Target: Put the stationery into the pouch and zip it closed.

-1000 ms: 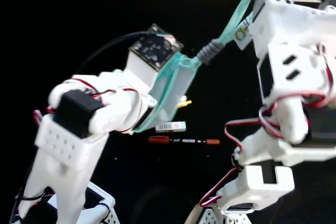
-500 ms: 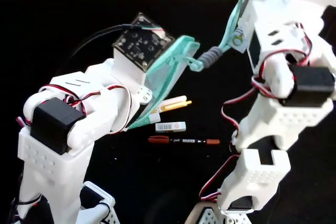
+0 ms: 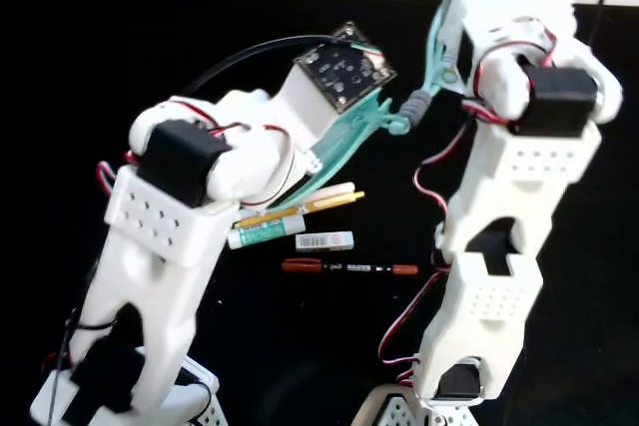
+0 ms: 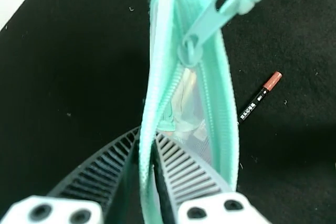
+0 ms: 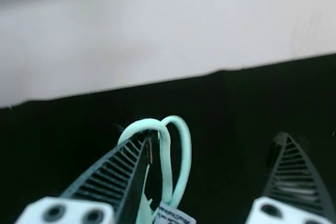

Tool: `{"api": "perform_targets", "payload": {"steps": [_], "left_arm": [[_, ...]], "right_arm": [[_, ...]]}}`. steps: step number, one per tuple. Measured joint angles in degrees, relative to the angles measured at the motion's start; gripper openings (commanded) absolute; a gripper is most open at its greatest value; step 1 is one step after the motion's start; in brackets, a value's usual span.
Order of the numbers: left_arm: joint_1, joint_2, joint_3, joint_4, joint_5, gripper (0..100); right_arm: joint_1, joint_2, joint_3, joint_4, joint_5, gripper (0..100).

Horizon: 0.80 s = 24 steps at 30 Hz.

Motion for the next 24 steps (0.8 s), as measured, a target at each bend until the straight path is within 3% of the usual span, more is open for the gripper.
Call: {"api": "perform_targets", "payload": {"steps": [15, 24], "left_arm": [[0.3, 20.6, -18.5, -0.3, -3.5, 1], [-2.6, 22.7, -23.7, -0.3, -7.1, 1]], "right_arm": [[-1.7, 12.4, 0.0, 0.0, 0.0, 32.8], [-0.2, 12.4, 0.0, 0.0, 0.0, 32.8]]}}
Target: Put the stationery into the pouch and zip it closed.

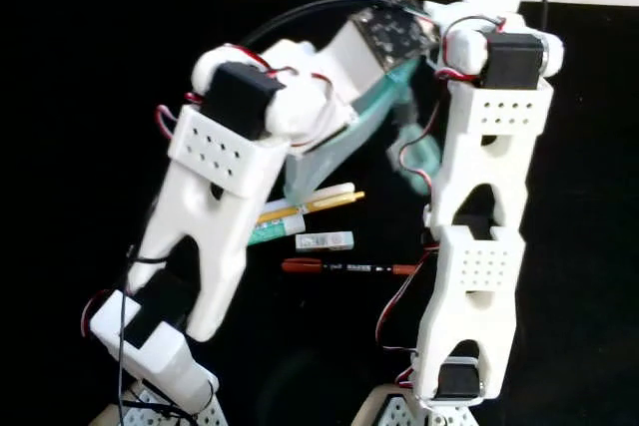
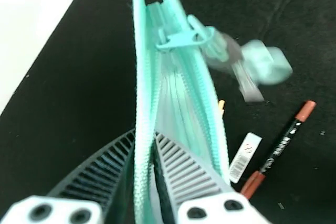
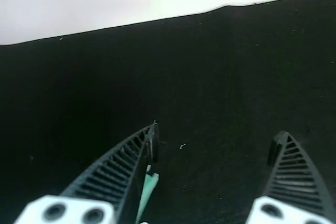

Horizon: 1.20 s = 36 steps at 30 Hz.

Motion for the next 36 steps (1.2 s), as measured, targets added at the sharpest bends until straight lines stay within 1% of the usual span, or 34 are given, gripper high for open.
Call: {"api": "perform_targets", "payload": {"steps": [8, 14, 19, 25, 36], "left_arm": [[-4.2, -1.5, 0.0, 0.0, -0.9, 1], [-9.9, -3.3, 0.1, 0.5, -0.9, 1], [-14.2, -3.4, -3.1, 0.5, -1.0, 1], [-14.2, -3.9, -3.2, 0.5, -1.1, 1], [-13.5, -3.9, 7.3, 0.5, -1.1, 1]], "right_arm": [[0.0, 0.0, 0.0, 0.0, 0.0, 32.8], [-0.1, 0.1, 0.0, 0.0, 0.0, 32.8], [-0.1, 0.1, 0.1, 0.0, 0.0, 32.8], [-0.1, 0.1, 0.1, 0.0, 0.0, 32.8], [-0.1, 0.1, 0.1, 0.0, 0.0, 32.8]]}}
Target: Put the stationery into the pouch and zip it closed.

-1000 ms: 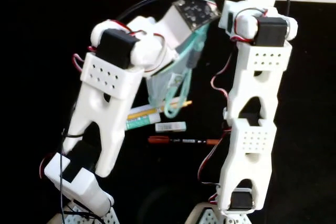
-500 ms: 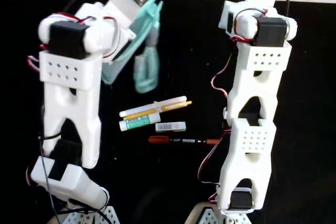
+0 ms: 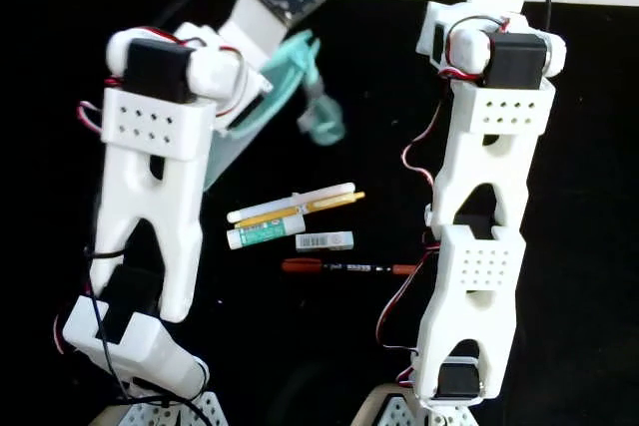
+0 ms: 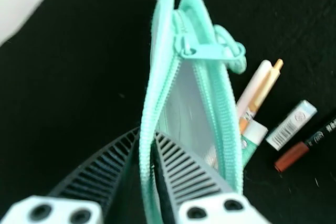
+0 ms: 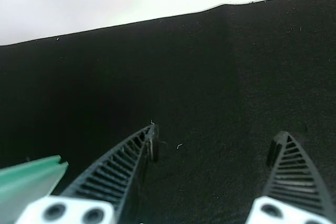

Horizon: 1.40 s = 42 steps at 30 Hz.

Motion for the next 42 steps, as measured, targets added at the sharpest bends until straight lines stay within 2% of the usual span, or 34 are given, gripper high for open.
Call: {"api": "perform_targets", "payload": {"steps": [14, 21, 30, 37, 42], "left_arm": [[-6.5, -2.9, 9.1, -0.5, -0.2, 1], [-11.3, -2.9, 9.1, -2.3, 6.3, 1], [-11.6, -2.9, 9.1, -3.2, 9.1, 1], [-11.7, -2.2, 10.2, -2.9, 9.5, 13], [-11.7, -2.1, 10.2, -2.6, 9.5, 13]], "right_arm": [[0.0, 0.0, 0.0, 0.0, 0.0, 32.8], [0.0, 0.0, 0.0, 0.0, 0.0, 32.8], [0.0, 0.0, 0.0, 0.0, 0.0, 32.8], [0.0, 0.0, 0.0, 0.0, 0.0, 32.8], [0.0, 0.0, 0.0, 0.0, 0.0, 32.8]]}}
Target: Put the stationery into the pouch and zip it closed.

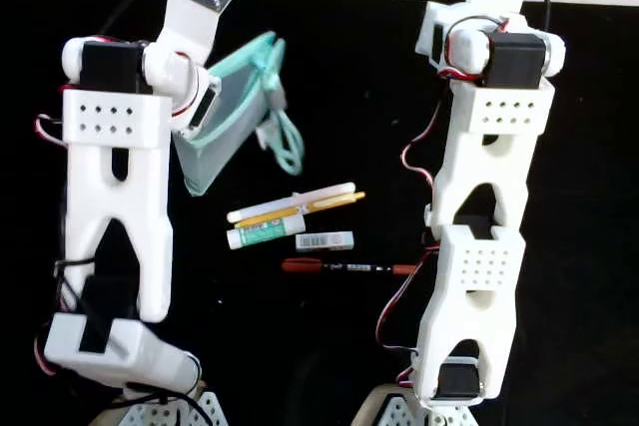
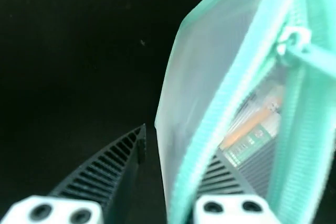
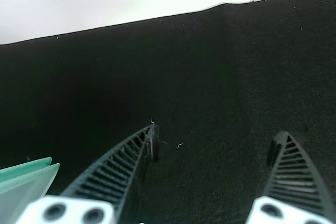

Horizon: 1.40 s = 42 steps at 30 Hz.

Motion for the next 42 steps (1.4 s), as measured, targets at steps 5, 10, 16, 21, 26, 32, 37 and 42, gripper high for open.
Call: {"api": "perform_targets", "payload": {"steps": [5, 10, 16, 21, 26, 32, 37, 42], "left_arm": [[-1.4, 0.0, 0.0, -0.2, 0.0, 13], [-3.8, 0.0, -0.9, -1.1, 0.2, 13], [-5.1, 0.1, -5.7, -1.1, 4.8, 14], [-4.8, 0.1, -7.1, 1.0, 11.8, 13], [-4.8, 0.1, -7.3, 1.1, 20.4, 13], [-4.8, 0.1, -7.3, 1.8, 28.2, 13], [-4.8, 0.1, -7.3, 1.8, 34.1, 13], [-4.8, 0.1, -7.3, 1.9, 38.5, 9]], "right_arm": [[0.0, 0.0, 0.0, 0.0, 0.0, 32.8], [0.0, 0.0, 0.0, 0.0, 0.0, 32.8], [0.0, 1.6, 0.0, 0.0, 0.0, 32.8], [0.0, 4.4, 0.0, 0.0, 0.0, 32.8], [0.0, 4.8, 0.0, 0.0, 0.0, 32.8], [0.0, 4.8, 0.0, 0.0, 0.0, 32.8], [0.0, 4.8, 0.0, 0.0, 0.0, 32.8], [0.0, 4.8, 0.0, 0.0, 0.0, 32.8]]}}
